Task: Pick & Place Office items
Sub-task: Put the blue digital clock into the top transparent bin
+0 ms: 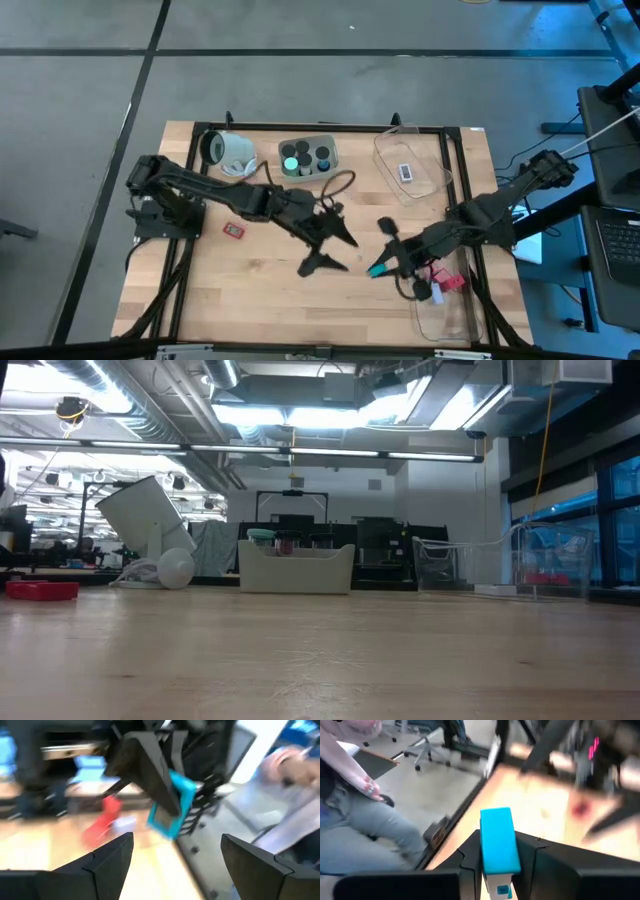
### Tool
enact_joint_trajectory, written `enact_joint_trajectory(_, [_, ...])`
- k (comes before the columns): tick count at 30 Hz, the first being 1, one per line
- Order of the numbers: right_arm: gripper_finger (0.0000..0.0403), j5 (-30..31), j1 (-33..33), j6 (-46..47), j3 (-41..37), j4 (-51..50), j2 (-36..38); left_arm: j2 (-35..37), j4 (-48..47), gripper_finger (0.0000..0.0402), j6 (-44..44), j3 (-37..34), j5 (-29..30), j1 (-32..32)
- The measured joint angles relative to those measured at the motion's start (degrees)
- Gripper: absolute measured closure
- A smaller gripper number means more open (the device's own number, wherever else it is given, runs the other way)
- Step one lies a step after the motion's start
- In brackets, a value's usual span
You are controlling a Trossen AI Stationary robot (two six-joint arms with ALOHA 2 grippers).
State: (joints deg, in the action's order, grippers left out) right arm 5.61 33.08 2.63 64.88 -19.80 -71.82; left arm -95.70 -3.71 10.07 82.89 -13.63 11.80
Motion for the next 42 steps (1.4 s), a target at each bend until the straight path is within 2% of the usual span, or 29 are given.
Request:
enact_joint_trajectory(4, [0.0339, 2.85, -0.05, 10.59, 0.0, -13.88, 3.99, 3.48, -12.33, 0.0106, -1.65, 0.0, 6.52, -1.72])
enact_joint_trajectory(9, [0.034, 15.03, -0.83, 22.93, 0.0, -34.28, 6.66, 5.68, -28.3, 0.0107, 3.81, 0.0, 20.56, -2.46])
enact_joint_trajectory(13, [0.034, 24.25, -6.21, 31.32, 0.0, -46.78, 6.79, 5.79, -39.32, 0.0107, 11.55, 0.0, 26.73, -2.47])
enact_joint_trajectory(16, [0.034, 26.8, -13.04, 35.89, 0.0, -51.95, 6.77, 5.79, -46.72, 0.0107, 17.97, 0.0, 28.07, -2.26])
enact_joint_trajectory(23, [0.0339, 20.81, -35.17, 33.77, -0.57, -49.09, 6.45, 5.79, -59.47, 0.0107, 29.2, 0.0, 31.78, 0.62])
enact_joint_trajectory(31, [0.0339, 12.41, -56.92, 28.49, -8.74, -37.82, 6.31, 5.79, -66.67, 0.0107, 36.57, 0.0, 35.21, 4.9])
enact_joint_trajectory(36, [0.0339, 6.17, -64.72, 29.73, -14.76, -31.4, 6.29, 5.79, -68.71, 0.0107, 38.67, 0.0, 36.04, 6.69])
enact_joint_trajectory(42, [0.0339, 2.54, -69.06, 30.07, -19.28, -27.44, 5.88, 5.79, -68.97, 0.0107, 38.91, 0.0, 38.03, 7.73])
